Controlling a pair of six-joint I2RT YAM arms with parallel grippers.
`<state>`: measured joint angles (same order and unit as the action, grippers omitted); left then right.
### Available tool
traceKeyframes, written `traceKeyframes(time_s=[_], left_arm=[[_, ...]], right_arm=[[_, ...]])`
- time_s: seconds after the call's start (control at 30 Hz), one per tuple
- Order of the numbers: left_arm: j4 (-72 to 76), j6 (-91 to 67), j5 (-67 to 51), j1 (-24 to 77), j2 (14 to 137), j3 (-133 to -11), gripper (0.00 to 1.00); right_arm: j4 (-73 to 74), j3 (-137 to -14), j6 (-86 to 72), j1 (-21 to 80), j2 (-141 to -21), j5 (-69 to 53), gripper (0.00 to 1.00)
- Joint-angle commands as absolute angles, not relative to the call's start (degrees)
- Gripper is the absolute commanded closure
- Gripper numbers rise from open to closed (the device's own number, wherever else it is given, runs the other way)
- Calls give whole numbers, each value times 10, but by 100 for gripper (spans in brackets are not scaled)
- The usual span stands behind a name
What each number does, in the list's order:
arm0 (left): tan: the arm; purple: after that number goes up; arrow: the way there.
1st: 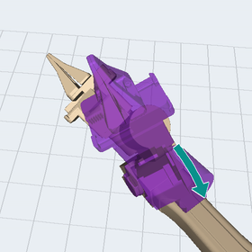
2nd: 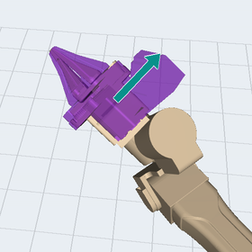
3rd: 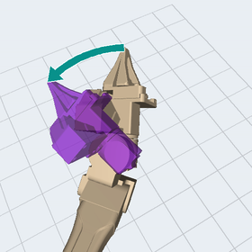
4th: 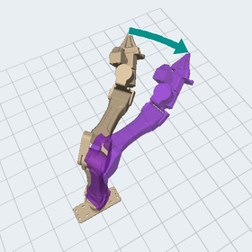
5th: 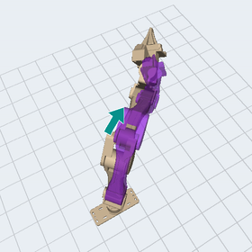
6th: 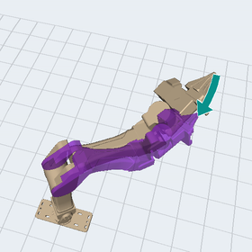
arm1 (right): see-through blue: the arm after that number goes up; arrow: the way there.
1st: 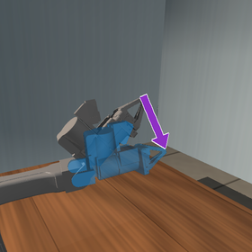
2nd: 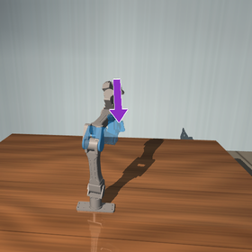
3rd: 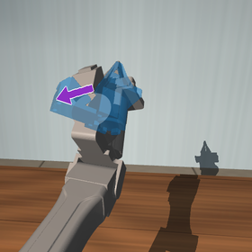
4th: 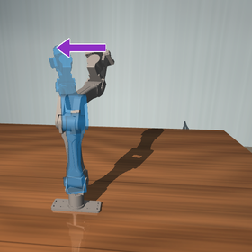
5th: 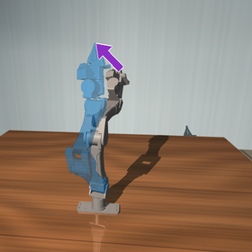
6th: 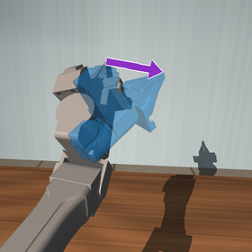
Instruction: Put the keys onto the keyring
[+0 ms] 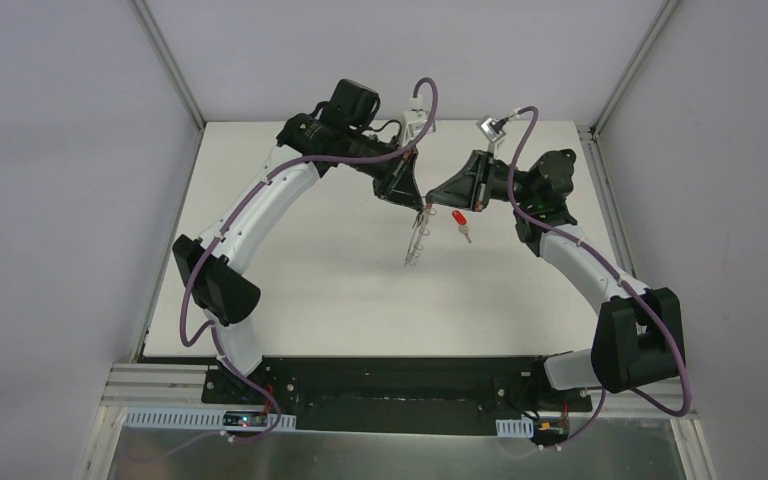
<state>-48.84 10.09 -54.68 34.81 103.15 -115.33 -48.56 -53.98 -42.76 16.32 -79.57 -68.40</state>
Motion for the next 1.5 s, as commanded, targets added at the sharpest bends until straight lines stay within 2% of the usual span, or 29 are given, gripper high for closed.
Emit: traceKeyframes(time_s=[0.0,0.1,0.4,0.57,0.77,1.0,1.47], left_arm=[[-475,92,-574,351,1010,-1159,100],[-519,102,-563,351,1016,-1186,100],[-732,113,-496,374,1073,-1309,100],[-724,94,-496,387,1060,-1288,100],[-718,82,-501,395,1069,-1289,100],[-713,80,-505,395,1078,-1295,100],[-710,81,-512,394,1083,-1296,100]], right_arm=[[-496,-542,-409,161,-785,-689,100],[-468,-545,-371,158,-776,-698,100],[-299,-571,-221,155,-747,-729,73],[-314,-570,-242,155,-747,-733,62],[-420,-556,-331,158,-755,-748,56],[-456,-550,-364,174,-761,-760,55],[-427,-551,-333,203,-777,-763,70]])
